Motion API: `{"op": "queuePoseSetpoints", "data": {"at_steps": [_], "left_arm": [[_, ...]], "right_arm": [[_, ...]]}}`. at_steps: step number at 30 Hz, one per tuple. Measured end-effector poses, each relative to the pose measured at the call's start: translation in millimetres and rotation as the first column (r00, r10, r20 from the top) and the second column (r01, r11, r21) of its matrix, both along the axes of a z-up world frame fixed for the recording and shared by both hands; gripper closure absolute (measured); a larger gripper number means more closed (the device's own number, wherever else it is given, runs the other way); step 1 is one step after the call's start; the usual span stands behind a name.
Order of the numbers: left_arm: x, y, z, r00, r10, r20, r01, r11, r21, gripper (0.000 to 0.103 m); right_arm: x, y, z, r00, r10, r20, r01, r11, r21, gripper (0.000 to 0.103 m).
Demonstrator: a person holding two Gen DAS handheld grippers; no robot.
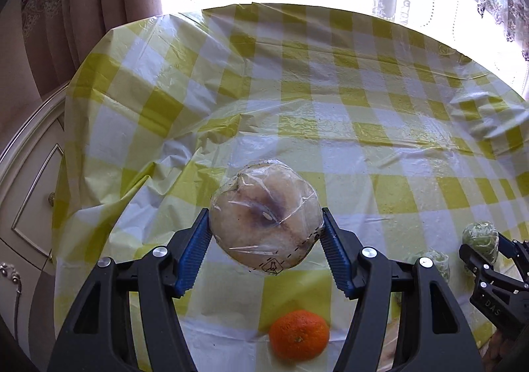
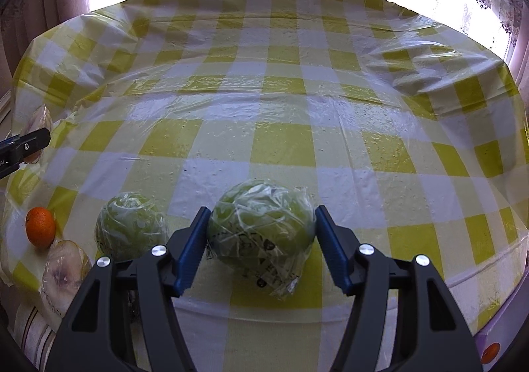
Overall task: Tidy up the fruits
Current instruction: 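Carry the wrapped cabbage in the right tool into the white box while the left tool holds the fruit half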
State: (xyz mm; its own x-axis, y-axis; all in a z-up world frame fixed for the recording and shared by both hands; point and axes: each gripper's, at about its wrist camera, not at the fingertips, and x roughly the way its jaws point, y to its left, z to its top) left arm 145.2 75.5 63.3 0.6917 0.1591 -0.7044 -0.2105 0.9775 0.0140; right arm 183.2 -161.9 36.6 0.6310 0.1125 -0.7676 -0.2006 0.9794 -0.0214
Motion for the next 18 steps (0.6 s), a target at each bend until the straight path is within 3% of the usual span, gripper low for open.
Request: {"op": "queuePoseSetpoints", "data": {"at_steps": [18], "left_arm": [[-86.3,-82.5,10.7,0.989,-0.068,0.130,0.069,0.998,-0.006,0.041]], "right_arm": [[-62.0,-19.8,15.0,0.999,0.008,0.041,-0.008,1.000,-0.003,0.039]]}}
